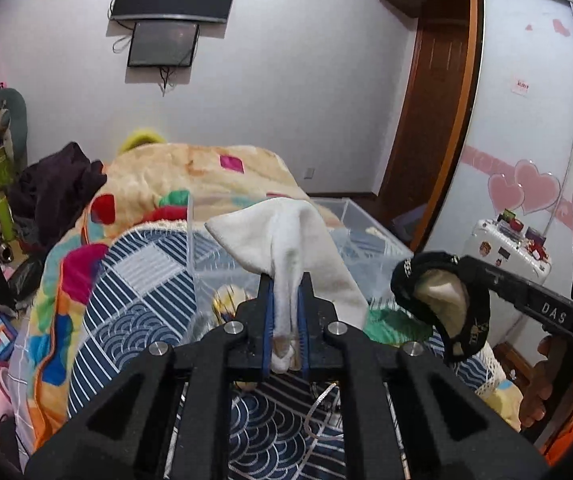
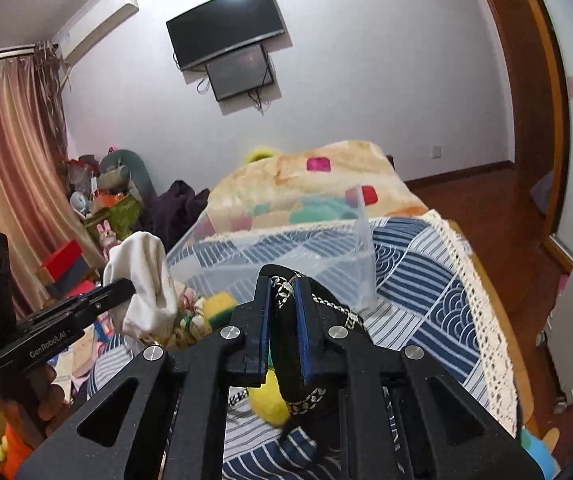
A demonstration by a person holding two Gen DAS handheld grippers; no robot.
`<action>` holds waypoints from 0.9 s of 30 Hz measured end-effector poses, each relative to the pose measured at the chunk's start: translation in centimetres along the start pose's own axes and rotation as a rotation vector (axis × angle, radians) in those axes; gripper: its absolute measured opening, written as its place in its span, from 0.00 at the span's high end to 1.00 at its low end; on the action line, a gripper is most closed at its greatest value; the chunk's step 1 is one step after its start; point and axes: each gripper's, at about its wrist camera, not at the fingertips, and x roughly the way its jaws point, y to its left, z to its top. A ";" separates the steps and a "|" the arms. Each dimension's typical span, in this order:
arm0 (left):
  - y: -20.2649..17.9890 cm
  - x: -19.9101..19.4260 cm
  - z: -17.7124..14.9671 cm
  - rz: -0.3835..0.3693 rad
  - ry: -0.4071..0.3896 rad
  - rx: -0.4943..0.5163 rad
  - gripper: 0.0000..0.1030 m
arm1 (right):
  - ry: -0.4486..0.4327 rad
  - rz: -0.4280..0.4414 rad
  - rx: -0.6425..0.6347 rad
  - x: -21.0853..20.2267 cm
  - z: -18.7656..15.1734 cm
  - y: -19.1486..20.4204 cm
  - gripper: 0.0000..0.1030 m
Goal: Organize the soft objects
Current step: 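Carry the white pouch and black cap into the clear box and release both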
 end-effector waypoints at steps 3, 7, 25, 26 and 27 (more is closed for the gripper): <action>0.2 -0.2 0.3 0.001 -0.011 -0.010 0.90 | 0.019 -0.007 -0.011 0.4 0.2 -0.1 0.89; 0.7 -0.2 0.0 0.013 -0.003 -0.016 0.90 | 0.082 -0.046 -0.024 2.1 -0.7 -0.5 0.88; 1.0 0.5 -0.8 0.018 0.028 -0.033 0.90 | 0.212 -0.176 0.008 5.1 -3.6 -3.8 0.40; 0.9 0.5 -0.8 0.020 0.029 -0.032 0.90 | 0.216 -0.178 0.011 5.3 -3.7 -4.0 0.43; 0.9 0.5 -0.8 0.023 0.028 -0.029 0.90 | 0.225 -0.181 0.013 5.3 -3.8 -4.2 0.54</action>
